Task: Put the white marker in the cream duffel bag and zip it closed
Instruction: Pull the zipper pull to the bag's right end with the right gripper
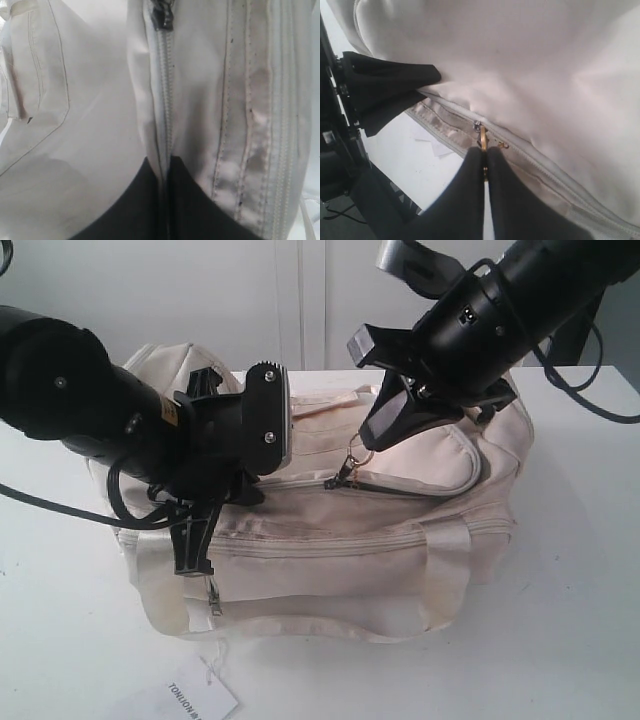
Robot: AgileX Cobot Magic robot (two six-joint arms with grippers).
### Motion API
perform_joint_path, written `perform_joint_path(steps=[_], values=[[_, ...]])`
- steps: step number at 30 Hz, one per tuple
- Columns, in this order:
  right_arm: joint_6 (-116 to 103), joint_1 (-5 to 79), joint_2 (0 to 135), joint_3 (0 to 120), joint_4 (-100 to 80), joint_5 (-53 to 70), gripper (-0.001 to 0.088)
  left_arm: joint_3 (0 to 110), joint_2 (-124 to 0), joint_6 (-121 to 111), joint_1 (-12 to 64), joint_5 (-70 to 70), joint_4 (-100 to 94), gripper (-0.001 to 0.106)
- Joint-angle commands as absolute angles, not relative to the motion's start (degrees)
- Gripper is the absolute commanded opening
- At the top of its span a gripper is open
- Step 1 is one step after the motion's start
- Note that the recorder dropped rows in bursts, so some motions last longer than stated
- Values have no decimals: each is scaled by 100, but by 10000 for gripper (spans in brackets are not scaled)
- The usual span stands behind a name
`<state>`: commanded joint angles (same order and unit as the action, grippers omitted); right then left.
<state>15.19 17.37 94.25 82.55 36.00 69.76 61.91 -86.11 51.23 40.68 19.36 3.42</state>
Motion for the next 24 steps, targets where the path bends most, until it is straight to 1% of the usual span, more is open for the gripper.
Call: perform_joint_path(steps=[19,24], values=[[1519,1737,9356,8255,2995,6996,0,6191,-8611,5100,4068,1975,342,0],[1519,1737,9193,7922,2677,6996,0,6191,-8611,5100,4068,1975,342,0]])
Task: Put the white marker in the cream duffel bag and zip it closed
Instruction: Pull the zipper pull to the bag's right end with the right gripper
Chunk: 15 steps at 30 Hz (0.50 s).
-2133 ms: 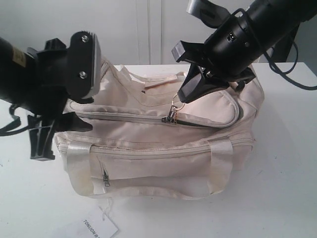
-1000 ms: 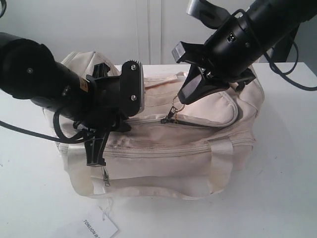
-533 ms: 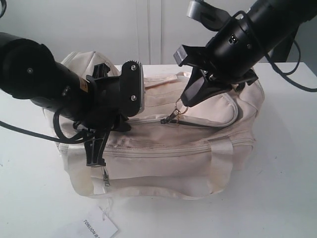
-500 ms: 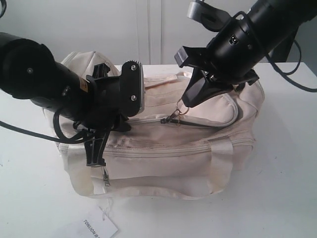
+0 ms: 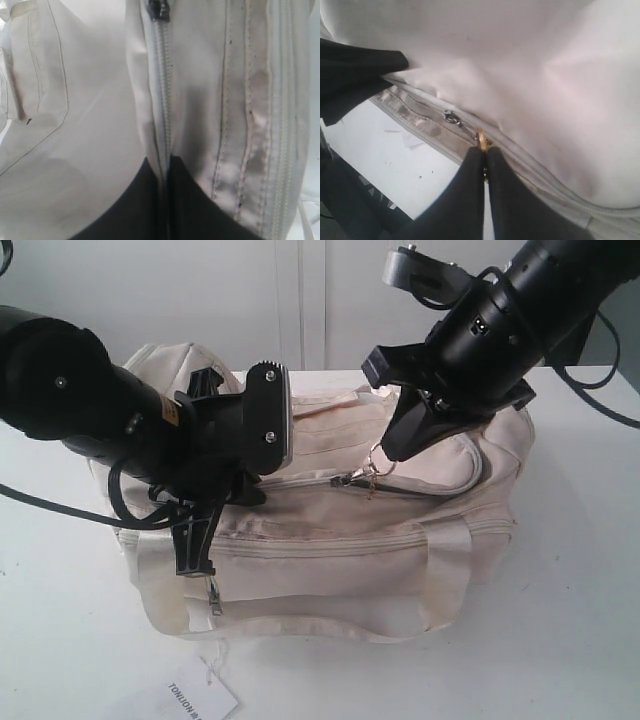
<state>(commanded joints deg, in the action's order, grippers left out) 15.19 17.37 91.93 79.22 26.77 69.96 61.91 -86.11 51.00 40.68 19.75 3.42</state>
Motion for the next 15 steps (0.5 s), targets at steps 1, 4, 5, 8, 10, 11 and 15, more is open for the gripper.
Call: perform_joint_path(steps=[1,4,5,8,10,11,15], values=[[1519,1737,9140,7810,2657,6996,0,6191,-8611,5100,4068,1975,342,0],[1497,1737,9028,7575,2573,6996,0,6191,-8611,5100,4068,1975,342,0],[1497,1737,9003,7532,2563,6996,0,6191,-8611,5100,4068,1998,342,0],[1497,1737,8899,7431,2498,6996,0,6191,-8611,5100,4068,2049,342,0],[1421,1737,8813,7397,2408,6996,0,6191,-8611,5100,4068,2093,342,0],[1361,1737,8769,7387,2349,6996,0,6191,-8611,5100,4068,2136,342,0],[1114,1737,8600,7383,1885,6996,0,6191,-8611,5100,4068,2187,342,0]])
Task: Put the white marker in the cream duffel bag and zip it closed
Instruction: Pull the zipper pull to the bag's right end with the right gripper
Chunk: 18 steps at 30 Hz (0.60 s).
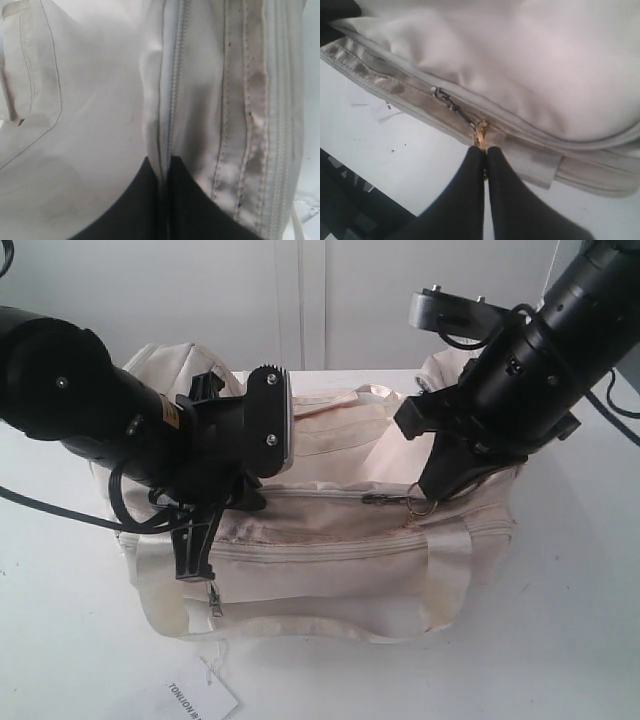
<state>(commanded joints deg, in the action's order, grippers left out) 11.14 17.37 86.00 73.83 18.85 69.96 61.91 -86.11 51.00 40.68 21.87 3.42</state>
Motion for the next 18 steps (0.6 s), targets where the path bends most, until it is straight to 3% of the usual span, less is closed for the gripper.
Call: perform_joint_path(steps=[18], values=[[594,1661,8070,7383,933,6767,0,6191,-8611,5100,4068,2187,342,0]])
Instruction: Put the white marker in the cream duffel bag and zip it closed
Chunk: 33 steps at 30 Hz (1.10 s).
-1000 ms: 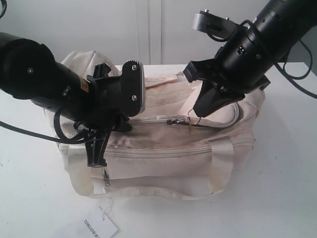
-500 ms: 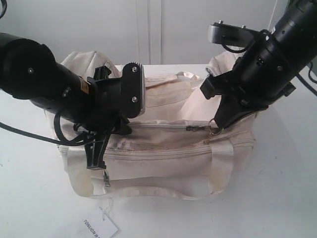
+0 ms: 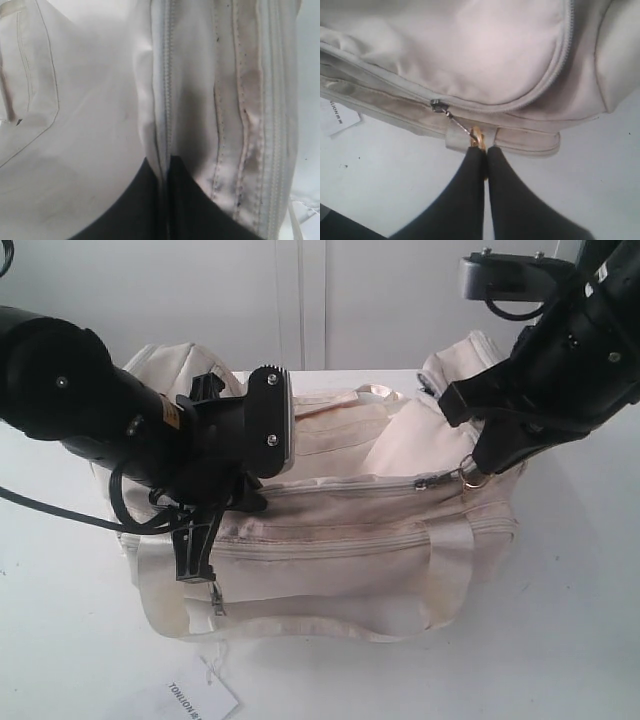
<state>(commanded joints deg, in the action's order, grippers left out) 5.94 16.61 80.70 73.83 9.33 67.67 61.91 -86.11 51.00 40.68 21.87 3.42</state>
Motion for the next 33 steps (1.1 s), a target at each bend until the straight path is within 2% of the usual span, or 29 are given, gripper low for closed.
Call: perform_joint_path(steps=[14,27,33], values=[[321,687,8070,7383,1039,6000,0,6191,-8611,5100,4068,2277,256,0],[-60,497,8070,7383,1110,4965,0,6191,-8611,5111,4068,2454,195,0],[338,497,8070,7352,1489,5199,0,6191,-8611,5122,4068,2412,0,0]])
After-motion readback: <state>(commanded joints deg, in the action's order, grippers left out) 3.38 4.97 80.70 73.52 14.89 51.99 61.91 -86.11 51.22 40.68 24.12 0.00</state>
